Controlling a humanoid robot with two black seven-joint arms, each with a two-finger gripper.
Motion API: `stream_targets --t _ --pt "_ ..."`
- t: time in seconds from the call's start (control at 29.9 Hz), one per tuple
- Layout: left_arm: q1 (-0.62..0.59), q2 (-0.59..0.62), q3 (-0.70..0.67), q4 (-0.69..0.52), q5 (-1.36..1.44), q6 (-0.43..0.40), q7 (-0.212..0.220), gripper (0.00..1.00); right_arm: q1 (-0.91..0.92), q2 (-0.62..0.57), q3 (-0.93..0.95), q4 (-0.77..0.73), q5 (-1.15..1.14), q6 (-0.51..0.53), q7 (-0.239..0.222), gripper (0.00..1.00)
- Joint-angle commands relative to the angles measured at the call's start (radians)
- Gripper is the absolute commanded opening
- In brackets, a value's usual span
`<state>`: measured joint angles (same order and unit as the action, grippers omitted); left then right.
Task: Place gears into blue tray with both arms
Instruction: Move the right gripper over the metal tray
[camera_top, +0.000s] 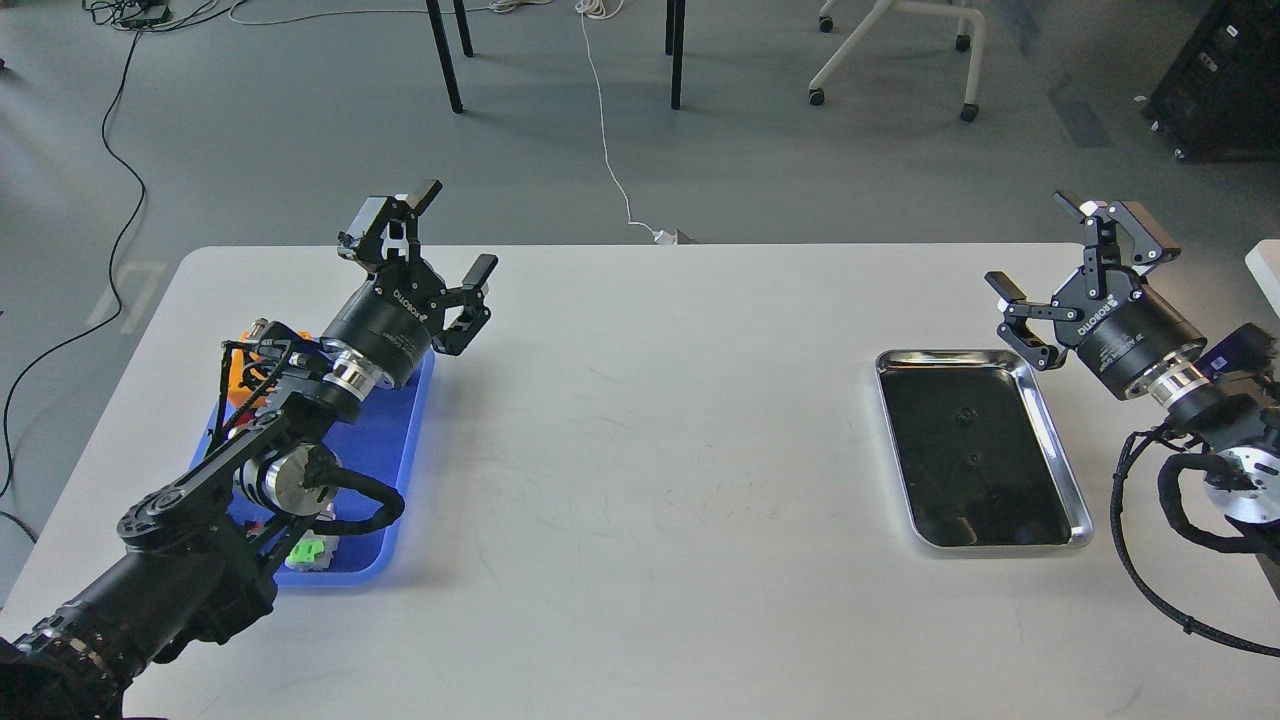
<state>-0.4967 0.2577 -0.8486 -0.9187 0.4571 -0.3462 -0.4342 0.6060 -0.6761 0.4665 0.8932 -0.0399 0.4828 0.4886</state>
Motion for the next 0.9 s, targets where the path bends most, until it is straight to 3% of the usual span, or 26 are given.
stream_targets --t 0.0,0.33,0.6,0.87 --pt "0.004 -0.003 -0.001 0.001 0.000 0.003 0.000 1.00 -0.005 0.003 0.003 0.000 0.000 -0.003 0.000 0.99" --pt "-0.002 0.009 -0.018 0.000 -0.005 0.003 0.000 1.00 -0.045 0.047 0.038 0.013 0.011 -0.001 0.000 0.99" --pt "0.000 0.009 -0.020 -0.002 -0.006 0.004 0.000 1.00 -0.006 -0.036 0.006 0.064 -0.020 0.006 0.000 0.99" --pt "0.000 0.014 -0.043 -0.006 -0.005 0.004 0.000 1.00 0.152 -0.120 -0.008 0.065 -0.624 -0.010 0.000 0.99"
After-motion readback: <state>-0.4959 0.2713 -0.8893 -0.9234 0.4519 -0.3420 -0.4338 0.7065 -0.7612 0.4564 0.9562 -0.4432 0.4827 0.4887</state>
